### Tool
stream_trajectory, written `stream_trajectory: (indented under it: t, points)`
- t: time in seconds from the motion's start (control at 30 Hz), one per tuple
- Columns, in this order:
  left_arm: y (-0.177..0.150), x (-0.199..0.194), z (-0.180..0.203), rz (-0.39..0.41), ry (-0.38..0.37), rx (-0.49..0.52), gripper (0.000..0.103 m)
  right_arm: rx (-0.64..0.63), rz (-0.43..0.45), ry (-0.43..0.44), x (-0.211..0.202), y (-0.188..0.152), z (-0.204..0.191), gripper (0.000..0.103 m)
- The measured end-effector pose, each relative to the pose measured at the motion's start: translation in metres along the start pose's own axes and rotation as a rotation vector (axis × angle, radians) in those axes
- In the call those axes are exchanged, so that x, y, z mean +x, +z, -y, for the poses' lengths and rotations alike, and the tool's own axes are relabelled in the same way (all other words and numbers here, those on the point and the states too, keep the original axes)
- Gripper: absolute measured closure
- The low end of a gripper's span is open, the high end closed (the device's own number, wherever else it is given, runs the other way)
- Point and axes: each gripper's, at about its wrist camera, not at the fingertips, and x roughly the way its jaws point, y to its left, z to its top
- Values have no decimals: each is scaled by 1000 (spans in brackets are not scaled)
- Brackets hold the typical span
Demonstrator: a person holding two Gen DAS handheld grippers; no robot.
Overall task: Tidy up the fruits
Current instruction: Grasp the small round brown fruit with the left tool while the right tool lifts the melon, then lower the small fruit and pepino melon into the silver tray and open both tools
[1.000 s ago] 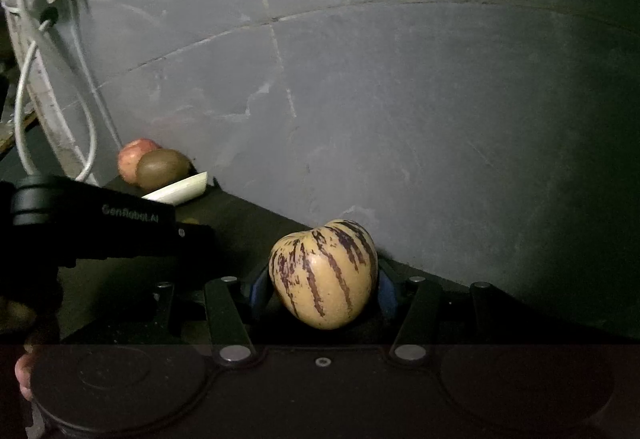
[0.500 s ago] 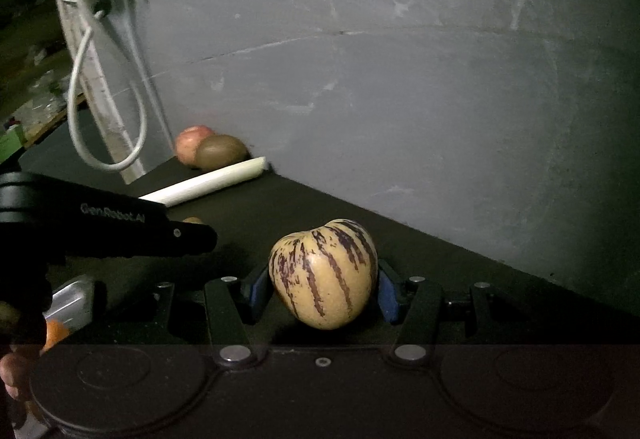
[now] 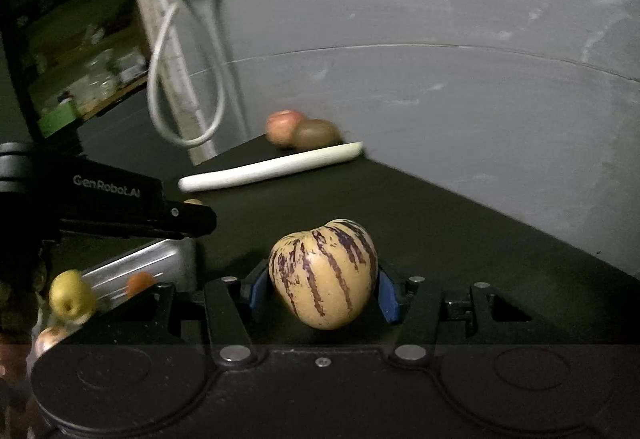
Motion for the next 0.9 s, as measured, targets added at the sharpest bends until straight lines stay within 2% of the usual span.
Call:
stream_trajectory:
  t: [0.23, 0.4, 0.9]
  points:
    - [-21, -34, -31, 7, 51, -51, 75, -92, -17, 83, -20, -12, -35, 48]
    - [-32, -44, -47, -8, 102, -76, 75, -158, -42, 144, -29, -22, -56, 48]
    - [-44, -36, -67, -118, 164, -89, 75, -360, -150, 270, -31, -38, -87, 48]
